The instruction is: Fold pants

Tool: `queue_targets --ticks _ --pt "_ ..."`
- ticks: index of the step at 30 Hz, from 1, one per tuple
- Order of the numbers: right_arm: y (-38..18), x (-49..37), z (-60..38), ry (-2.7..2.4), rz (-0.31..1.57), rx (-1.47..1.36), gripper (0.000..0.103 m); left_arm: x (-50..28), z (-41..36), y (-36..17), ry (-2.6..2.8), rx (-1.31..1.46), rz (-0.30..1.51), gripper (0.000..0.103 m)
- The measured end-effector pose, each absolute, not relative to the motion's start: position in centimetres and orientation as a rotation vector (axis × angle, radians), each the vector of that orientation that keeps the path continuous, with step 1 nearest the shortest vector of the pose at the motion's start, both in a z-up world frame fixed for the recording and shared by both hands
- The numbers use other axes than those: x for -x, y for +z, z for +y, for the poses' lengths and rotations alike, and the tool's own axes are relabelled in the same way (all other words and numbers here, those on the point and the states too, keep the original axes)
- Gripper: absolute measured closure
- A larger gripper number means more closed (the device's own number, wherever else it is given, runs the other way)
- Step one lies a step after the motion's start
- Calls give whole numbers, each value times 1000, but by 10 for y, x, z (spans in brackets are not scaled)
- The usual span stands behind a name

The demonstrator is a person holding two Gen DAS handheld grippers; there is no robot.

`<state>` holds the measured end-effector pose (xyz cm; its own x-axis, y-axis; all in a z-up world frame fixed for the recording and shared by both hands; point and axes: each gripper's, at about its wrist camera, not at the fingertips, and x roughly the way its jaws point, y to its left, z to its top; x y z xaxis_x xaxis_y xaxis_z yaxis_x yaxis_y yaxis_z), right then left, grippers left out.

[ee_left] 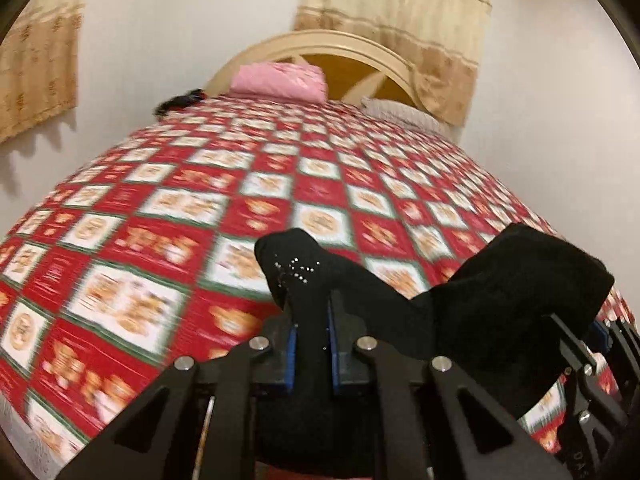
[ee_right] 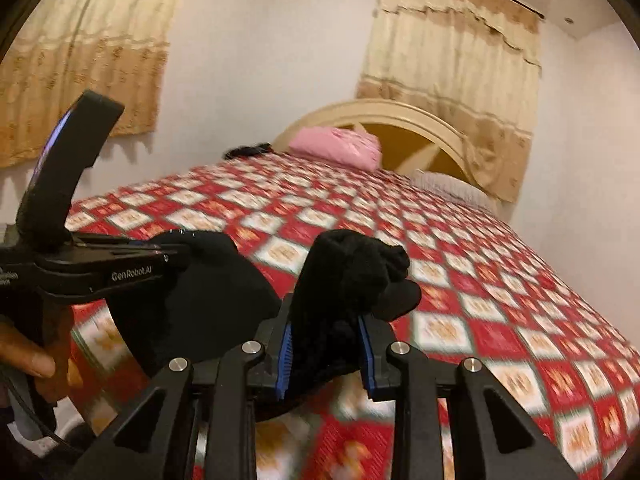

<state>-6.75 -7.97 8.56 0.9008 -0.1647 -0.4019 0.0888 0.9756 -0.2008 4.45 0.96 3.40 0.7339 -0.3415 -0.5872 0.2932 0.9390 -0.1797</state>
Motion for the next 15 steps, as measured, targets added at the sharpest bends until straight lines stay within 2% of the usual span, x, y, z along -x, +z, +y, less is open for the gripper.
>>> queue_targets --ticks 10,15 --pt "115 -39 -10 118 312 119 75 -115 103 74 -104 73 549 90" --pt "105 -92 7 201 329 19 75 -146 146 83 18 51 529 90"
